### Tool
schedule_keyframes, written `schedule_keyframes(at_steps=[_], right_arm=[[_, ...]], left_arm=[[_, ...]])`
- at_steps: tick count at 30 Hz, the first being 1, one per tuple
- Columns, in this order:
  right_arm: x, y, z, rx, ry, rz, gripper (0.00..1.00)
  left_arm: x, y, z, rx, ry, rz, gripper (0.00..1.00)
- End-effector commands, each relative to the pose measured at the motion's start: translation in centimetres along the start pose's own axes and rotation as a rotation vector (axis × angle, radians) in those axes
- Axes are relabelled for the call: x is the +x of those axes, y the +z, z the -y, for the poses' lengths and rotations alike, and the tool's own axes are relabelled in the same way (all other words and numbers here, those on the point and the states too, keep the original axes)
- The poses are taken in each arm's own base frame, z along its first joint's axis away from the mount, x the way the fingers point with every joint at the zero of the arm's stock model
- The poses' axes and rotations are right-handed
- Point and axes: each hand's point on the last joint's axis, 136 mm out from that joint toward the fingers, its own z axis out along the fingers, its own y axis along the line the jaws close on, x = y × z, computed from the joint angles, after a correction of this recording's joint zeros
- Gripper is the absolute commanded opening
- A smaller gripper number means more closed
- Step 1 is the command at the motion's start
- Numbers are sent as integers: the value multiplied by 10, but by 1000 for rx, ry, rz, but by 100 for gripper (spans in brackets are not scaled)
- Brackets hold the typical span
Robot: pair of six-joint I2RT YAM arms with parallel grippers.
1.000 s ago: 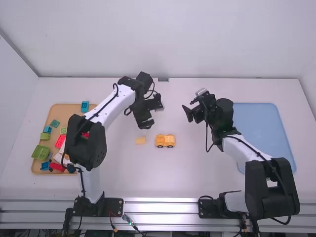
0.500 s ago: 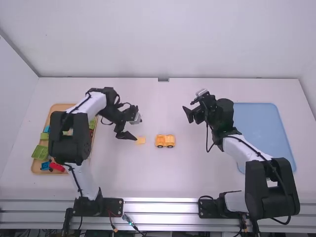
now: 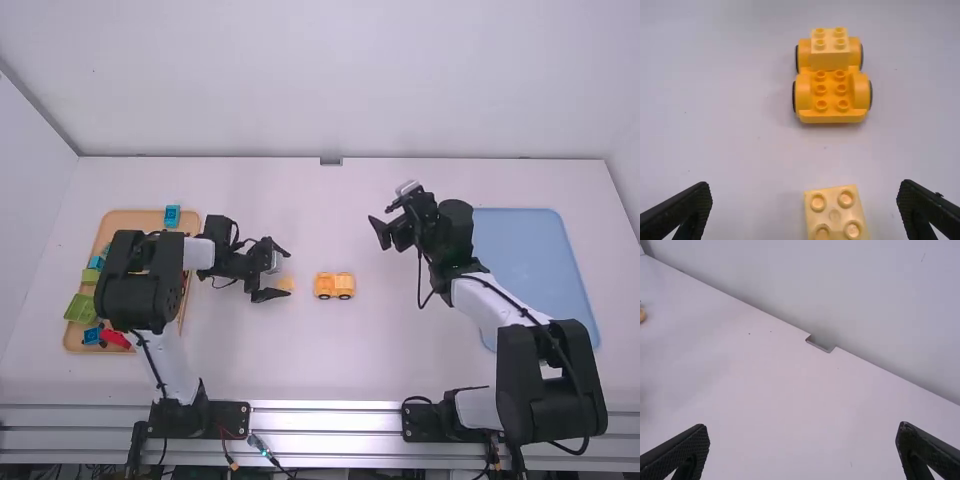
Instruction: Assemble lego blocks to make yellow taxi
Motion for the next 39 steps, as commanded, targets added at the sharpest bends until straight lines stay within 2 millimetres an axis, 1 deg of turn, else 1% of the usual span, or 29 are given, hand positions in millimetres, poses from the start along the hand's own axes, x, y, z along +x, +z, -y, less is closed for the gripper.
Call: schedule_keyframes(at_steps=[1, 5, 9, 11, 12, 13, 14, 16, 18, 19, 21, 22, 24, 25, 27, 28, 29, 31, 32, 36, 37, 38, 39], right_arm=[[-6, -4, -2, -6, -4, 17, 99], [-6, -3, -2, -5, -4, 17, 98], [-6, -4, -2, -6, -4, 17, 99], [-5, -4, -4, -19, -3, 17, 99], [-5, -4, -5, -22, -1, 15, 98], [-4, -3, -5, -24, 0, 12, 98], [-3, -3, -6, -27, 1, 9, 99], [-1, -4, -8, -37, 5, 3, 98], [0, -4, -16, -83, -26, 3, 99], [1, -4, -19, -102, -36, 2, 99], [1, -5, -25, -136, -51, 5, 98], [2, -5, -26, -143, -58, 4, 99], [2, -5, -27, -147, -56, 2, 98], [2, -5, -28, -153, -55, 4, 99], [2, -6, -30, -165, -55, 7, 98], [2, -6, -31, -169, -54, 5, 99], [3, -6, -31, -169, -52, 1, 99], [4, -6, -31, -170, -50, -2, 99], [4, -6, -32, -171, -49, -4, 99], [5, -6, -31, -168, -49, -5, 98], [5, -6, -31, -168, -49, -5, 99], [5, -6, -31, -168, -48, -5, 99], [5, -6, -31, -168, -48, -5, 98]], left_arm=[[0, 0, 12, -3, -179, 39, 99], [12, 6, 19, -48, -198, 15, 98], [15, 6, 20, -82, -201, 25, 75], [16, 5, 20, -90, -196, 30, 72], [16, 5, 20, -89, -197, 26, 66], [17, 6, 21, -87, -200, 20, 63], [17, 6, 20, -84, -205, 18, 63], [17, 6, 22, -71, -196, 15, 59], [17, 5, 23, -56, -174, 5, 50], [17, 5, 23, -51, -167, 4, 49], [16, 5, 23, -42, -157, 3, 44], [16, 5, 23, -40, -152, -2, 40], [17, 5, 24, -37, -149, -4, 36], [16, 5, 24, -37, -150, -3, 32], [17, 5, 25, -38, -148, -6, 32], [22, 5, 24, -48, -146, -30, 30], [28, 5, 24, -58, -151, -59, 31], [33, 5, 26, -61, -155, -82, 35], [34, 5, 28, -60, -156, -88, 39], [37, 5, 29, -72, -151, -93, 40], [38, 5, 29, -73, -149, -96, 39], [38, 6, 30, -71, -145, -99, 31], [37, 6, 30, -71, -143, -98, 30]])
